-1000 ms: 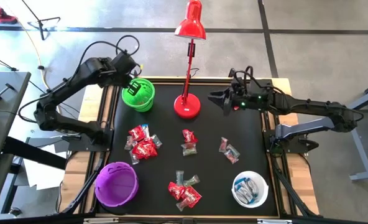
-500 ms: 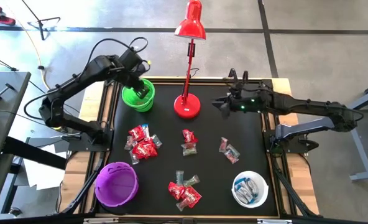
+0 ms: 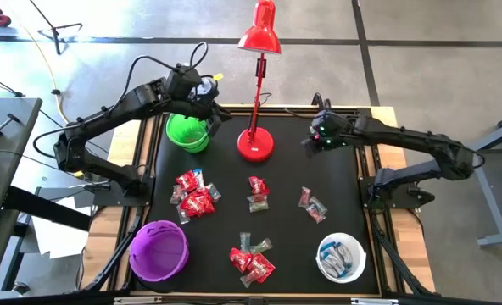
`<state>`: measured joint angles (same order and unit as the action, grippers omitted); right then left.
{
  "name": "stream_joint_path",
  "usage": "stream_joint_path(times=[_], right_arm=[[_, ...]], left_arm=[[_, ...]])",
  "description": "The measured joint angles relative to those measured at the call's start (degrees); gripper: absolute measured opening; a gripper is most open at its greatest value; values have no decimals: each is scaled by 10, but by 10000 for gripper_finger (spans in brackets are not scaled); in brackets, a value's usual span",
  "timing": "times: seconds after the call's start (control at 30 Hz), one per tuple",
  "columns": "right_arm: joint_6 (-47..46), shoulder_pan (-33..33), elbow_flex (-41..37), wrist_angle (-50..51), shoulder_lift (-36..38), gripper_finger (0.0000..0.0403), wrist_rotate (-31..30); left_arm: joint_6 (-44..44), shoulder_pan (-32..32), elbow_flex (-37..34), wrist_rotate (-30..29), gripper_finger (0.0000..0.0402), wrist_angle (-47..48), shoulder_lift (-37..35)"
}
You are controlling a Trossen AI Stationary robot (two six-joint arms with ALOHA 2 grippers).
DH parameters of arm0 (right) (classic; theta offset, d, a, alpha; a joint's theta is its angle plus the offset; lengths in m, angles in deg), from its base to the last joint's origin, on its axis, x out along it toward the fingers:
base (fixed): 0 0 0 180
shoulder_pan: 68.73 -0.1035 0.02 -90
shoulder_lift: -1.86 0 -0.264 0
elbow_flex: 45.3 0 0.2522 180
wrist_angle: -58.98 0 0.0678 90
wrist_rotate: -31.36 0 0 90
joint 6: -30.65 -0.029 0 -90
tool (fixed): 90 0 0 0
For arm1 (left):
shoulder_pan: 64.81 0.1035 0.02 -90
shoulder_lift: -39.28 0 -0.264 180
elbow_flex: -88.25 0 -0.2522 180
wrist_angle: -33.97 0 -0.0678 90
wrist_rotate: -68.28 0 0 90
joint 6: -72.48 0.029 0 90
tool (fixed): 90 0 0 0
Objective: Sort candy
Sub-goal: Put the red candy into the purple bucket
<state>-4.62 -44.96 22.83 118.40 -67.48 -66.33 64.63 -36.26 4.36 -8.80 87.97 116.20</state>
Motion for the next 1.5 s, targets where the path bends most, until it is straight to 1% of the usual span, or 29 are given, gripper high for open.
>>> stream_joint_path(times=[0.1,0.2,0.3,0.4,0.47,0.73,0.97,1.03,1.13,1.2,1.3,1.4,1.5], right_arm=[[75,18,0,19,-33,160,50],[93,38,0,60,-63,160,61],[86,71,0,86,-93,160,60],[71,111,0,84,-120,160,58],[60,136,0,76,-133,160,46],[26,215,0,30,-143,160,31],[26,285,0,37,-157,160,48],[27,300,-4,31,-168,160,66],[31,312,-22,7,-187,160,108],[32,313,-35,-13,-201,160,123],[32,313,-51,-44,-221,160,121],[24,302,-51,-62,-223,160,105],[22,297,-50,-76,-223,160,117]], left_arm=[[5,-1,0,19,74,-9,0],[5,-1,0,19,74,-8,0],[6,-1,0,19,74,-8,0],[19,3,0,16,74,-8,0],[20,8,0,16,74,-8,0],[29,31,0,14,74,-8,-7],[52,46,0,14,74,-8,-25],[56,49,0,14,74,-9,-29],[63,49,0,14,74,-11,-36],[68,49,0,14,74,-11,-41],[70,49,0,14,74,-11,-47],[70,49,0,13,74,-12,-50],[70,49,0,12,74,-11,-50]])
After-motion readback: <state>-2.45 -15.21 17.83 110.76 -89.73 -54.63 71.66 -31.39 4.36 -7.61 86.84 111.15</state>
